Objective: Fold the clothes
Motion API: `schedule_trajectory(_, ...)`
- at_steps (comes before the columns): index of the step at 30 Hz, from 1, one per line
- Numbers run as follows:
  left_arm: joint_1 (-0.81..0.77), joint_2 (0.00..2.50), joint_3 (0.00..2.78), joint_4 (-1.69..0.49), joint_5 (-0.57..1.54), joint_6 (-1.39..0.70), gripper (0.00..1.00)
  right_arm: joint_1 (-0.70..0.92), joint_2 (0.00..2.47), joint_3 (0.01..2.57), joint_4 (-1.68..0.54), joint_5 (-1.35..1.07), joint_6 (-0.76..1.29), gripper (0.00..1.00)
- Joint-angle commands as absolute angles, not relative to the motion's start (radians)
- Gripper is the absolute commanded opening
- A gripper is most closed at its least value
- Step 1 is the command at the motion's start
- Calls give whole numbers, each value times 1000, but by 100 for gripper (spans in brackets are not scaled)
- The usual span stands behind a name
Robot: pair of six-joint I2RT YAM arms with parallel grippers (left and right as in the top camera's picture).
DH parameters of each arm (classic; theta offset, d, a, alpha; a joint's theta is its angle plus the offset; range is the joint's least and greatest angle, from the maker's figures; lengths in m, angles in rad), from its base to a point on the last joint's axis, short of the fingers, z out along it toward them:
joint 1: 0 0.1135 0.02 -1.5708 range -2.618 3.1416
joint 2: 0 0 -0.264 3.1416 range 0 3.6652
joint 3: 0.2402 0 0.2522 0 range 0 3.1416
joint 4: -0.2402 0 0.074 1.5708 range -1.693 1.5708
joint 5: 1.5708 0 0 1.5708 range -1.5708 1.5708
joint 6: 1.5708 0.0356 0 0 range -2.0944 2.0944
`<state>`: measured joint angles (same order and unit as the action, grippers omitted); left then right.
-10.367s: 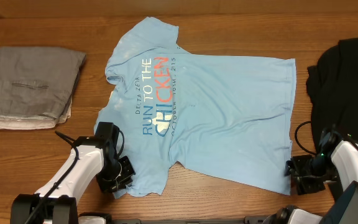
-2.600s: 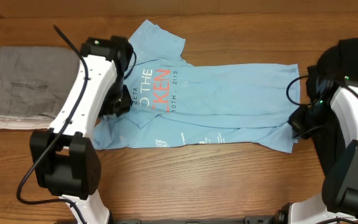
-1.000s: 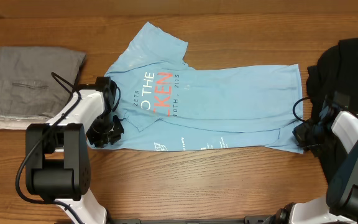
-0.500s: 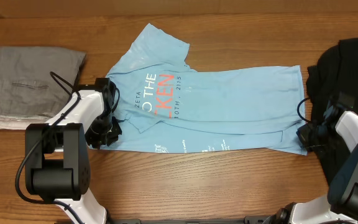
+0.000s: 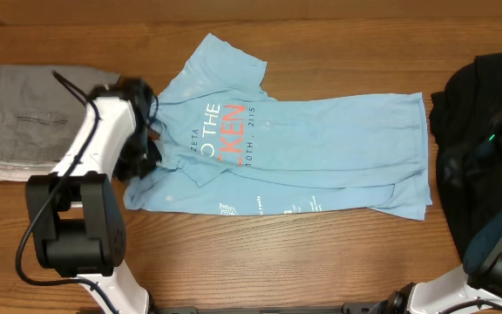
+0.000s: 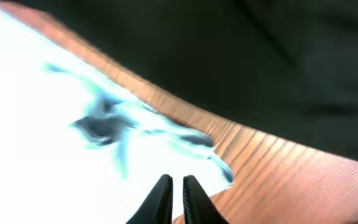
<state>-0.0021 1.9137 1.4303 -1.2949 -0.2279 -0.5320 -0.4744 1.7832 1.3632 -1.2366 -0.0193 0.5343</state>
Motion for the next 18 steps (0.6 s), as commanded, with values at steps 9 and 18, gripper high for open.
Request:
schedule_trajectory(9, 26, 1851, 1958, -1427, 13, -427, 32, -144, 1773, 1538, -1393, -393, 69, 11)
schedule_trajectory(18, 26, 1804, 2084, -1323, 93, -310, 85, 392, 1779, 1504, -1142, -338, 25, 10)
